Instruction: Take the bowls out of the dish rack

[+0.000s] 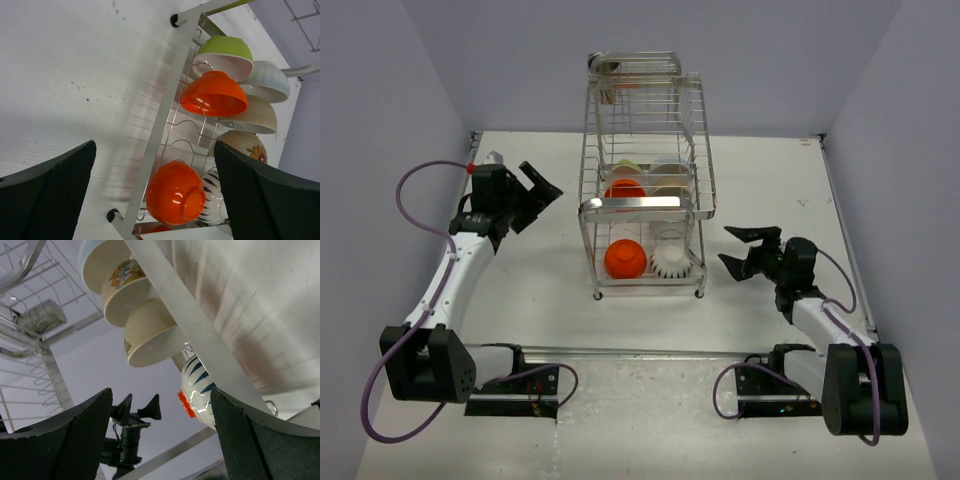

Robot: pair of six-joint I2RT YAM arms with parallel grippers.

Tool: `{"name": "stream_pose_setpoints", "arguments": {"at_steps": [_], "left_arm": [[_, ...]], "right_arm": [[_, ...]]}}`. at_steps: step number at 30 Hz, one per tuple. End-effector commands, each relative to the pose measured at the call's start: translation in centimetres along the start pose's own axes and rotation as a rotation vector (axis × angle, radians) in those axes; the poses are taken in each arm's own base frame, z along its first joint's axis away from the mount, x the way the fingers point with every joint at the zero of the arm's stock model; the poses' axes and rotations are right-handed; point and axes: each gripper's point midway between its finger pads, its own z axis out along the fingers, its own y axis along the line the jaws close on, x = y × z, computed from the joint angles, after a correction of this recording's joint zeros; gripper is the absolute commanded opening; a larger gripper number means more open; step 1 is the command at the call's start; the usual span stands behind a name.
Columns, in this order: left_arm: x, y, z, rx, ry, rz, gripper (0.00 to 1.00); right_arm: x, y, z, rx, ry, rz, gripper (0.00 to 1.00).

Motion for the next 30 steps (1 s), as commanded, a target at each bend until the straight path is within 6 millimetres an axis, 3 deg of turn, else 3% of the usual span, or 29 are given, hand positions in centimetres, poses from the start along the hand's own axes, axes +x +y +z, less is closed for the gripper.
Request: {"name": "stream_pose_setpoints", "arguments": {"at_steps": [1,11,18,19,23,30], "left_arm": [[-2.0,-2.6,-0.9,0.088,-0.073,-0.010,1.00],[-1.6,-3.0,0.9,0.083,-0.002,-0.062,0.99],[-3.3,-2.7,1.1,0.056,-0.001,-0.076,0.98],[-4.4,-2.0,1.1,0.045,-0.018,-0.091,0.98],[-5.3,-1.4,1.3,0.033,-0.020,-0.090,0.98],[-5.4,-0.9,1.7,0.023,-0.006,-0.099,0.98]], "right_arm": [[1.5,7.7,-0.5,-0.264,0.010,0.035,0.79],[4.8,11.9,2.4,-0.268,0.079,-0.071,0.76],[6.4,10.2,4.8,-0.184,0.017,-0.022,0.72],[6.4,9.4,5.2,-0.149,0.008,-0.018,0.71],[7.0,8.8,6.0,-0.128,-0.002,-0.025,0.68],[7.3,7.5,7.8,-0.104,-0.005,-0.006,0.57]]}}
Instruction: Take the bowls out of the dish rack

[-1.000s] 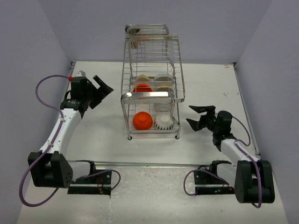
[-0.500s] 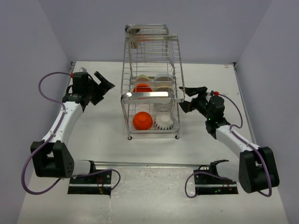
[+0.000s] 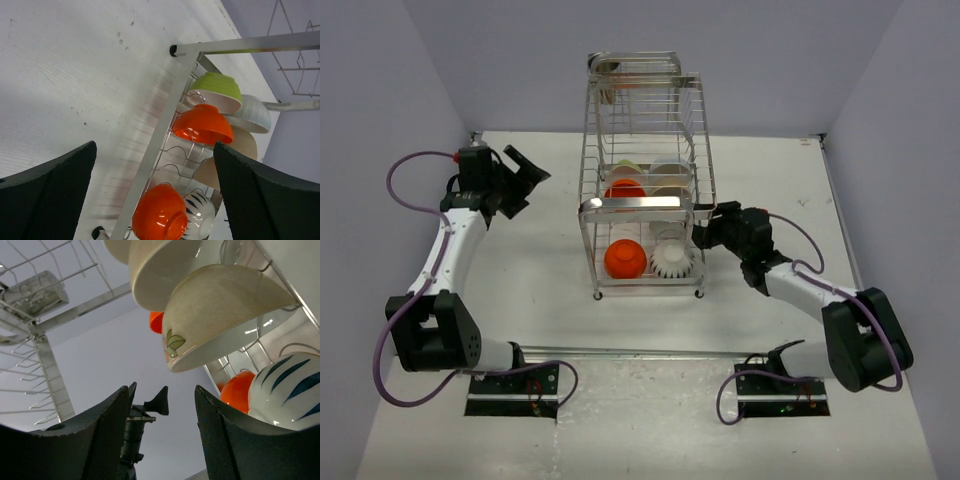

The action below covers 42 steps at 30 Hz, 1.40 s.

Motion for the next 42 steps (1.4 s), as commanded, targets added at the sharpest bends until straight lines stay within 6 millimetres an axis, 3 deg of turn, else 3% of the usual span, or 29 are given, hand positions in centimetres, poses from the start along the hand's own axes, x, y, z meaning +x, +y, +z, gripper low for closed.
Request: {"name": "stream_pose_setpoints", "arguments": {"at_steps": [1,23,30,39,42], "left_arm": [[-0.7,-1.3,-0.5,0.040,0.003,0.023,0.98],[-1.0,-0.7,-0.2,0.040,0.013,0.029,0.98],[-1.1,-0.9,0.0,0.047,0.017,0.027,0.98],[-0.4,-0.3,0.4,0.053,0.037,0.017,0.98],[-0.7,-0.6,0.2,0.070,0.034,0.017,0.98]], "right_arm": [[-0.2,2.0,0.9,-0.057,-0.046,0.016,0.56],[-0.3,1.8,4.9,-0.074,-0.078,0.090,0.51],[-0.3,2.1,6.6,-0.077,-0.092,0.096,0.45],[-0.3,0.9,6.7,-0.021,-0.168,0.133,0.43],[-0.6,0.2,6.2,0.011,-0.207,0.131,0.37]]}}
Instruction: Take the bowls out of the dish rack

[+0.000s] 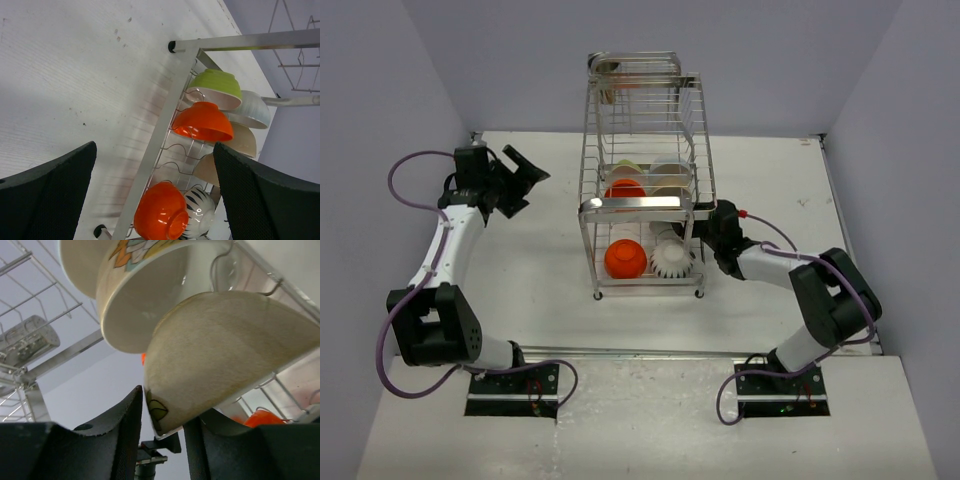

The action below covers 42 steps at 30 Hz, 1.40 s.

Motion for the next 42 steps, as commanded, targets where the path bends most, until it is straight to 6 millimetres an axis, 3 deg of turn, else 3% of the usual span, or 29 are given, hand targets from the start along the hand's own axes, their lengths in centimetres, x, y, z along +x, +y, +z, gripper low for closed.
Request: {"name": "stream_pose_setpoints", "arguments": {"at_steps": [1,9,11,13,20,21,22,25,32,42], "left_arm": [[-0.9,-1.0,-0.5,0.055,-0.014,0.017,0.98],[-0.9,-0.7,-0.7,0.071,-0.001,0.019,0.98],[-0.8,-0.5,-0.7,0.072,0.006,0.018,0.98],[-0.5,-0.3,-0.6,0.082,0.016,0.017,0.98],[0.2,0.1,0.0,0.090,0.046,0.004,0.98],[0.2,0.1,0.0,0.092,0.047,0.003,0.98],[0.2,0.0,0.0,0.093,0.048,0.005,0.98],[0.2,0.1,0.0,0.092,0.052,0.007,0.98],[0.8,0.7,0.4,0.083,0.070,0.001,0.97],[1.8,1.7,1.1,0.085,0.094,0.008,0.96]], "right_arm": [[-1.0,1.2,-0.5,-0.010,-0.099,0.024,0.37],[-1.9,-0.1,-0.6,0.018,-0.148,0.002,0.38],[-2.2,-0.1,-0.5,0.014,-0.166,-0.001,0.36],[-2.1,-0.1,-0.4,0.009,-0.169,0.000,0.28],[-2.1,0.6,0.0,-0.014,-0.192,-0.003,0.27],[-2.0,0.6,0.0,-0.018,-0.189,-0.001,0.22],[-2.2,0.4,0.0,-0.015,-0.192,-0.002,0.10],[-2.4,-0.2,-0.1,-0.007,-0.199,0.002,0.00],[-1.8,-1.3,-0.7,-0.017,-0.134,-0.019,0.00],[1.2,0.6,-2.1,-0.180,0.046,-0.107,0.00]]}}
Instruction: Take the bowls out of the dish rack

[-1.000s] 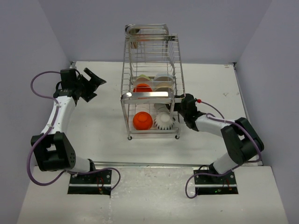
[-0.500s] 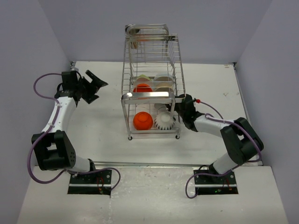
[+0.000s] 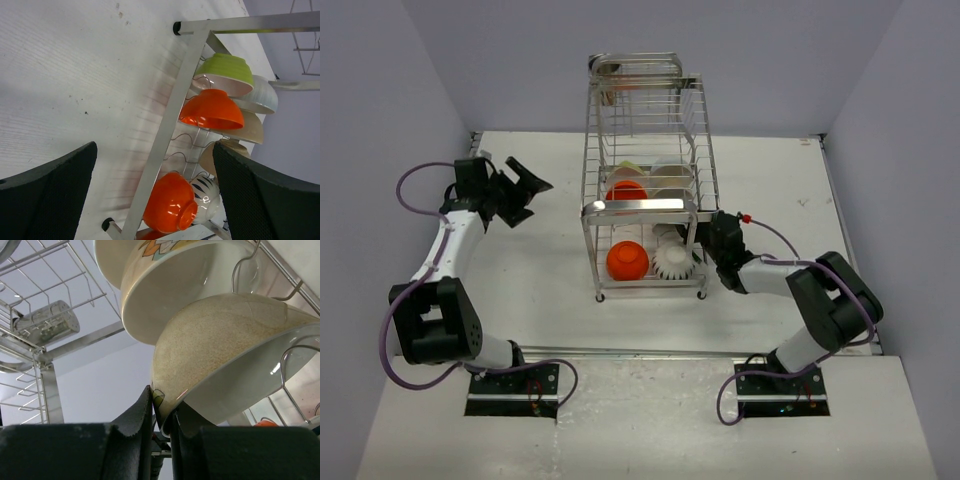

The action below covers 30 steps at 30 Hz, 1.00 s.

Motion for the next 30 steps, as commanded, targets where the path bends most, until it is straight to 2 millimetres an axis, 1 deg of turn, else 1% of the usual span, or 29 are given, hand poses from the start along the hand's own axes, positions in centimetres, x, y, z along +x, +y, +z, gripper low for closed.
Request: {"name": "stream_pose_setpoints", "arguments": {"at_steps": [1,2,6,7,8,9,10,11,13,14,19,20,24,30], "left_arm": [[-0.1,-0.3,0.3,0.049,0.005,0.030,0.96],[-0.2,-0.6,0.4,0.068,0.005,0.035,0.96],[-0.3,-0.8,0.6,0.080,0.008,0.038,0.97],[-0.3,-0.9,0.6,0.083,0.007,0.038,0.96],[-0.3,-0.9,0.7,0.085,0.010,0.038,0.96],[-0.2,-0.7,0.9,0.079,0.016,0.034,0.96],[-0.1,-0.6,1.0,0.077,0.019,0.032,0.96],[0.0,-0.3,1.1,0.070,0.021,0.033,0.96],[0.1,0.0,1.3,0.059,0.026,0.033,0.96],[0.1,0.2,1.4,0.054,0.029,0.031,0.96],[0.3,0.6,2.0,0.057,0.041,0.032,0.95],[0.4,0.8,2.2,0.054,0.047,0.029,0.95],[0.5,1.0,2.7,0.055,0.059,0.026,0.95],[0.4,0.5,3.0,0.087,0.067,0.041,0.93]], "right_arm": [[1.4,0.8,-0.6,-0.063,0.082,-0.065,0.00],[1.8,1.2,-0.8,-0.084,0.105,-0.083,0.00],[2.9,2.7,-1.4,-0.150,0.165,-0.113,0.00],[3.1,2.6,-1.2,-0.153,0.183,-0.131,0.00],[3.6,3.4,-1.4,-0.189,0.216,-0.134,0.00],[3.8,3.6,-1.4,-0.204,0.225,-0.132,0.00],[3.8,3.3,-1.1,-0.206,0.234,-0.131,0.00],[4.2,4.4,-1.3,-0.253,0.254,-0.128,0.00],[4.6,4.9,-1.4,-0.287,0.274,-0.127,0.00],[4.9,5.5,-1.4,-0.319,0.286,-0.127,0.00],[5.8,6.4,-1.7,-0.369,0.330,-0.180,0.00],[6.0,6.8,-1.7,-0.383,0.337,-0.192,0.00],[6.2,7.3,-1.7,-0.400,0.353,-0.233,0.00],[5.8,8.2,-2.3,-0.416,0.353,-0.274,0.00]]}}
